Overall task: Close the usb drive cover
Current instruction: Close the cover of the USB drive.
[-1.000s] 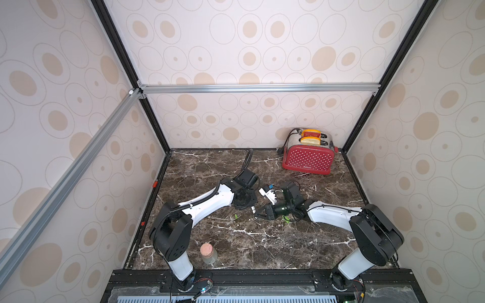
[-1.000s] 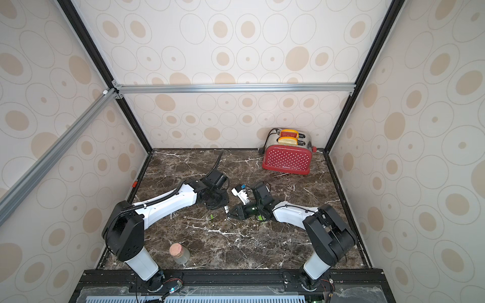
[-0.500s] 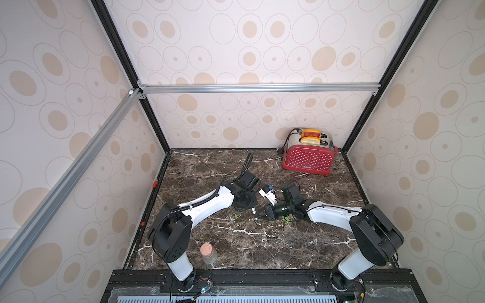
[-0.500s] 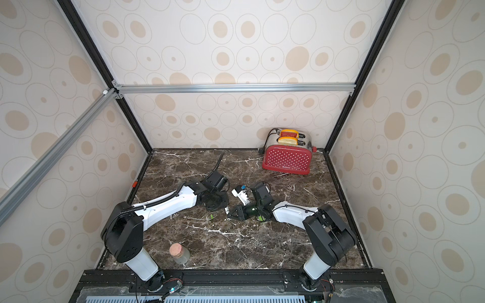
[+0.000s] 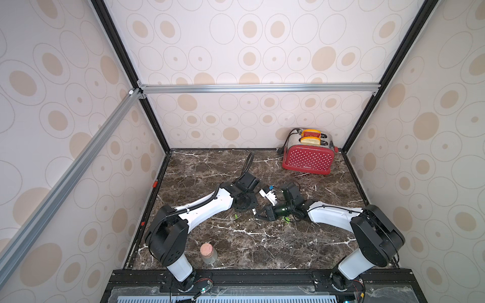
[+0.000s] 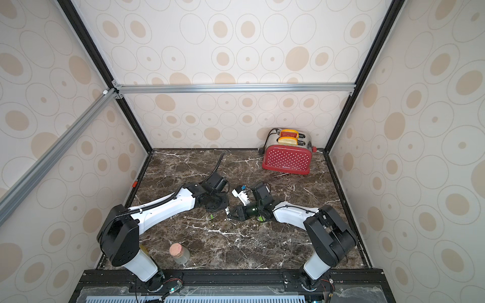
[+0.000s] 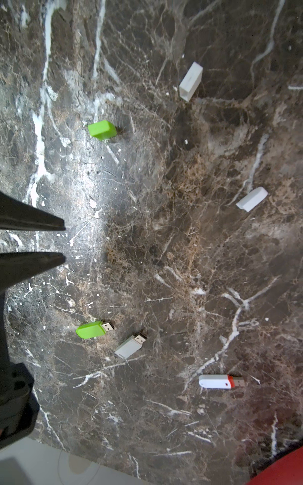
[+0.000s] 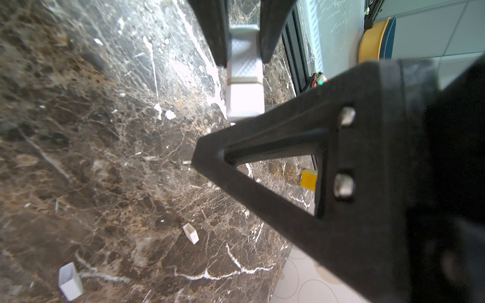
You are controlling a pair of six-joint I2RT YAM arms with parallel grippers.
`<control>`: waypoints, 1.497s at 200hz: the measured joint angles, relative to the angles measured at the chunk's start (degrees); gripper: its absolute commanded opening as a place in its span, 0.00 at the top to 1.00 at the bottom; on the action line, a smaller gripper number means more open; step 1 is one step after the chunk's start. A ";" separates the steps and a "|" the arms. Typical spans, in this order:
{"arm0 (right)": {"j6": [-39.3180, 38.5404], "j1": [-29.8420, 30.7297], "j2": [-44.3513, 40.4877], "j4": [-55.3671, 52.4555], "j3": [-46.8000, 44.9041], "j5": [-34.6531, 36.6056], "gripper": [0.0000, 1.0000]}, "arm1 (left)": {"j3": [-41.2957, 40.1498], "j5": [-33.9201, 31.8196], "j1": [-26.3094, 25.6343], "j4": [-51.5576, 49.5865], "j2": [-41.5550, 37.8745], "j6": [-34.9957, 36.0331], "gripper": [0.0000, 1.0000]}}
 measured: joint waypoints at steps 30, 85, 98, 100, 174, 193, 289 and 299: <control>-0.07 0.00 -0.02 -0.11 0.00 0.02 1.00 | 0.00 0.09 -0.02 0.00 -0.02 -0.04 0.92; -0.42 0.00 -0.42 -0.83 0.02 0.04 1.00 | 0.00 0.35 -0.07 -0.04 -0.02 0.04 0.92; -0.72 0.00 -0.46 -1.16 0.02 0.02 1.00 | 0.00 0.55 -0.07 -0.09 -0.02 0.11 0.92; -0.76 0.00 -0.48 -1.22 0.04 0.02 1.00 | 0.00 0.57 -0.09 -0.09 -0.02 0.11 0.92; -2.03 -0.04 -1.51 -2.19 0.13 0.02 1.00 | 0.22 0.57 0.33 -2.71 -0.22 2.19 0.99; -2.08 -0.04 -2.19 -2.34 0.13 -0.07 1.00 | 0.22 0.68 0.42 -3.04 -0.22 2.71 1.00; -1.99 1.20 -7.43 -2.45 -2.12 -0.33 1.00 | 7.37 -0.81 1.53 -6.73 5.25 8.52 1.00; -2.05 1.44 -7.93 -2.62 -2.51 -0.26 1.00 | 7.74 -0.81 1.79 -6.78 5.66 8.96 1.00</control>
